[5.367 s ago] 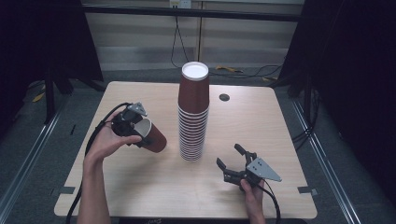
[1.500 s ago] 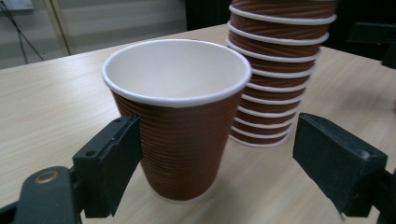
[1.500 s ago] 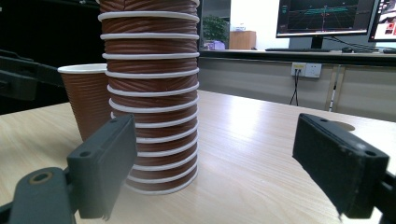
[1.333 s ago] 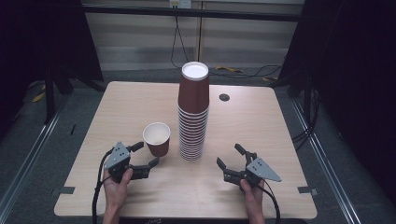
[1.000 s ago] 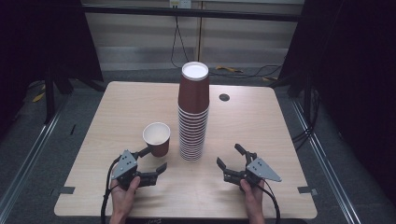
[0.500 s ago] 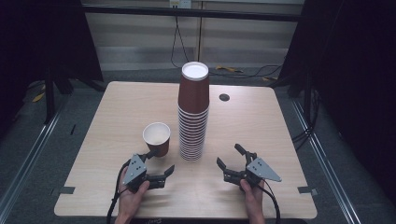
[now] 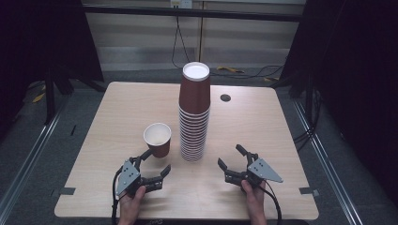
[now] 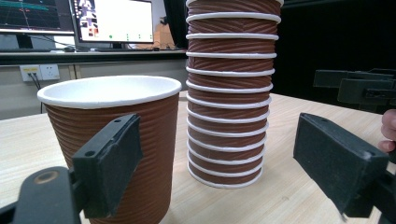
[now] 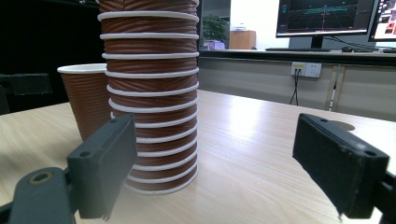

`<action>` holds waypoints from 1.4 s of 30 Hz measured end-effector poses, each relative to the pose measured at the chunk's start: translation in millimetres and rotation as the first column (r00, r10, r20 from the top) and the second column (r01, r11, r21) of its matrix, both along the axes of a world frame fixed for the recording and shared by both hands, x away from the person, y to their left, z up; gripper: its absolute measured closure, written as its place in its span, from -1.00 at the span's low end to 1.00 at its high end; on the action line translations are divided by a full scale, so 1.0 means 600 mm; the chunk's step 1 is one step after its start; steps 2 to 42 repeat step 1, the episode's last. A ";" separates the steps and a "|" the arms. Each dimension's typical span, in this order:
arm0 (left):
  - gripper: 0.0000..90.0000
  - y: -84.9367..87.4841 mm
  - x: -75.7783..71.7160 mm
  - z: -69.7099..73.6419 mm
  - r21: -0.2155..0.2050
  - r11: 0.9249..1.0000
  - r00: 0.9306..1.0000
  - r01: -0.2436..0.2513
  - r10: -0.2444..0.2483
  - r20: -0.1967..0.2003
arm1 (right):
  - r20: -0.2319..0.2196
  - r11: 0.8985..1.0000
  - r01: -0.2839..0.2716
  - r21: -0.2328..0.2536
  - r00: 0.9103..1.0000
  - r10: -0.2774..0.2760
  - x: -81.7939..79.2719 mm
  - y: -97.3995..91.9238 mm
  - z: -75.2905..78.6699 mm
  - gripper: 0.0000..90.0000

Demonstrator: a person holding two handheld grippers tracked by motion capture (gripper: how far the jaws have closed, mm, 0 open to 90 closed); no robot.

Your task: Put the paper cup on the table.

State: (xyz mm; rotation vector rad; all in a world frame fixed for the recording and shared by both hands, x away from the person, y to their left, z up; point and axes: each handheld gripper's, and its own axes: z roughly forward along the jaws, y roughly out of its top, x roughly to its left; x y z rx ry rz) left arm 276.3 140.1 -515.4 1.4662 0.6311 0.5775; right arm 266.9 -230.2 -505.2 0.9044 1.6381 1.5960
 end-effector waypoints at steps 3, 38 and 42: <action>-0.67 0.000 0.000 0.000 0.001 1.000 1.000 0.001 -0.001 -0.001 | 0.000 1.000 0.000 -0.001 1.000 0.000 0.000 0.000 0.000 -0.70; -0.67 0.000 0.000 0.000 0.001 1.000 1.000 0.001 -0.001 -0.001 | 0.000 1.000 0.000 -0.001 1.000 0.000 0.000 0.000 0.000 -0.70; -0.67 0.000 0.000 0.000 0.001 1.000 1.000 0.001 -0.001 -0.001 | 0.000 1.000 0.000 -0.001 1.000 0.000 0.000 0.000 0.000 -0.70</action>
